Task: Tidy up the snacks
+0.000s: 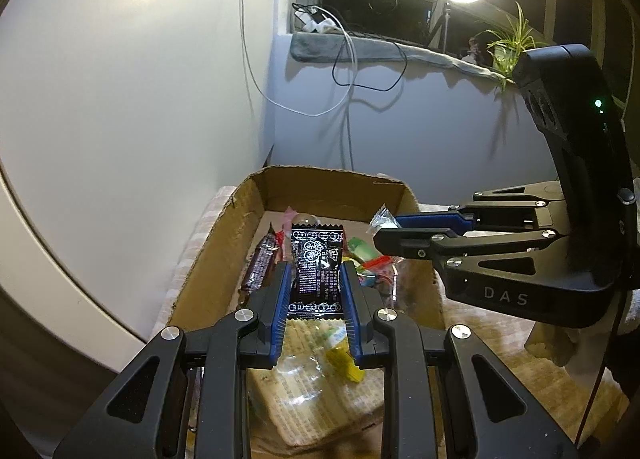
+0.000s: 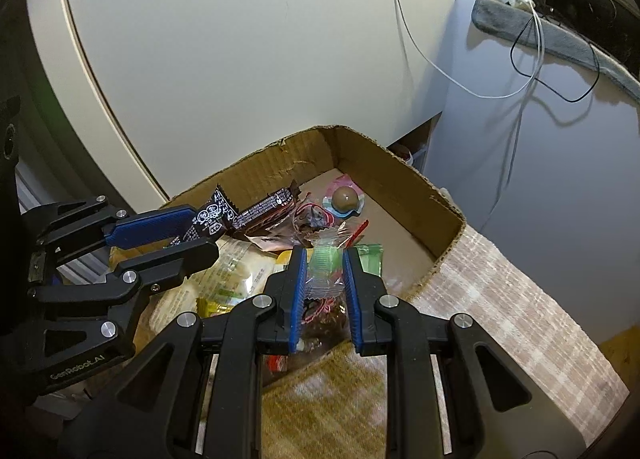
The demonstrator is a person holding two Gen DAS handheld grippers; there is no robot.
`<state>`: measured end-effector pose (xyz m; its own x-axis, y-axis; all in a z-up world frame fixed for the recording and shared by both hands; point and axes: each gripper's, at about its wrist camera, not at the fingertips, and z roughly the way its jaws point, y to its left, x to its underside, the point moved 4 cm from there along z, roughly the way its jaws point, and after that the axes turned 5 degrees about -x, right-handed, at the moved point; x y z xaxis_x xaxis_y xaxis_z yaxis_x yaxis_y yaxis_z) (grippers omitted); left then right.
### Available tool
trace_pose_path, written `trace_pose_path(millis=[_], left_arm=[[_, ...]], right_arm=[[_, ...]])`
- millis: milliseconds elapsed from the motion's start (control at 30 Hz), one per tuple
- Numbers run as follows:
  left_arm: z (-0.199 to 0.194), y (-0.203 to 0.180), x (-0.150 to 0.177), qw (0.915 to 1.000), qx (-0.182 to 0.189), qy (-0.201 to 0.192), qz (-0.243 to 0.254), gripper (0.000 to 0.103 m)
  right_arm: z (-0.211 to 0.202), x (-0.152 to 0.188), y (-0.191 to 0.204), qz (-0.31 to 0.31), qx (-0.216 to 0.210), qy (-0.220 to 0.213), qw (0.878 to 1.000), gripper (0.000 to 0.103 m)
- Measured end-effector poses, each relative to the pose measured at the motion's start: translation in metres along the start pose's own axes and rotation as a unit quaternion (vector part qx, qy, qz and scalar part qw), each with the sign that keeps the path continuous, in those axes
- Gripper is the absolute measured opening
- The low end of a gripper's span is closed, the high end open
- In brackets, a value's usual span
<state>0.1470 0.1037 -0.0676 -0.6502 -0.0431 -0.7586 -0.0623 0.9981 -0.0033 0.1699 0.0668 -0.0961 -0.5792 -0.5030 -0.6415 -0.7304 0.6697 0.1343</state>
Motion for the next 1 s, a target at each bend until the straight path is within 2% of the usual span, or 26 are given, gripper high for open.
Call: trace_pose_path(millis=[433, 533, 567, 600, 667, 733, 800, 867, 933, 1000], left_arm=[[0.012, 0.013, 0.002, 0.9998, -0.011, 0.012, -0.01, 0.024], [0.013, 0.015, 0.002, 0.9998, -0.014, 0.013, -0.01, 0.025], [0.013, 0.015, 0.002, 0.9998, -0.015, 0.013, -0.01, 0.031], [0.013, 0.015, 0.002, 0.9997, -0.016, 0.012, -0.01, 0.034], [0.012, 0.016, 0.001, 0.9997, -0.02, 0.01, -0.01, 0.046], [0.012, 0.017, 0.001, 0.9997, -0.02, 0.009, -0.011, 0.049], [0.012, 0.017, 0.001, 0.9997, -0.021, 0.009, -0.011, 0.055], [0.011, 0.018, 0.001, 0.9996, -0.025, 0.007, -0.011, 0.064], [0.011, 0.019, 0.001, 0.9996, -0.026, 0.007, -0.012, 0.066], [0.01, 0.02, 0.002, 0.9994, -0.03, 0.008, -0.013, 0.074]], right_arm=[[0.016, -0.001, -0.009, 0.009, 0.0, 0.013, 1.0, 0.02], [0.017, -0.001, -0.01, 0.011, 0.002, 0.011, 1.0, 0.037], [0.017, -0.001, -0.011, 0.011, 0.003, 0.009, 1.0, 0.047], [0.016, -0.002, -0.01, 0.01, 0.004, 0.007, 1.0, 0.052], [0.015, -0.002, -0.01, 0.008, 0.005, 0.004, 1.0, 0.053], [0.015, -0.003, -0.009, 0.005, 0.008, 0.006, 1.0, 0.059], [0.014, -0.004, -0.009, 0.002, 0.015, 0.004, 1.0, 0.075], [0.012, -0.004, -0.009, 0.002, 0.018, -0.001, 1.0, 0.08], [0.012, -0.004, -0.009, 0.002, 0.019, -0.001, 1.0, 0.084], [0.012, -0.004, -0.009, 0.0, 0.026, 0.0, 1.0, 0.087]])
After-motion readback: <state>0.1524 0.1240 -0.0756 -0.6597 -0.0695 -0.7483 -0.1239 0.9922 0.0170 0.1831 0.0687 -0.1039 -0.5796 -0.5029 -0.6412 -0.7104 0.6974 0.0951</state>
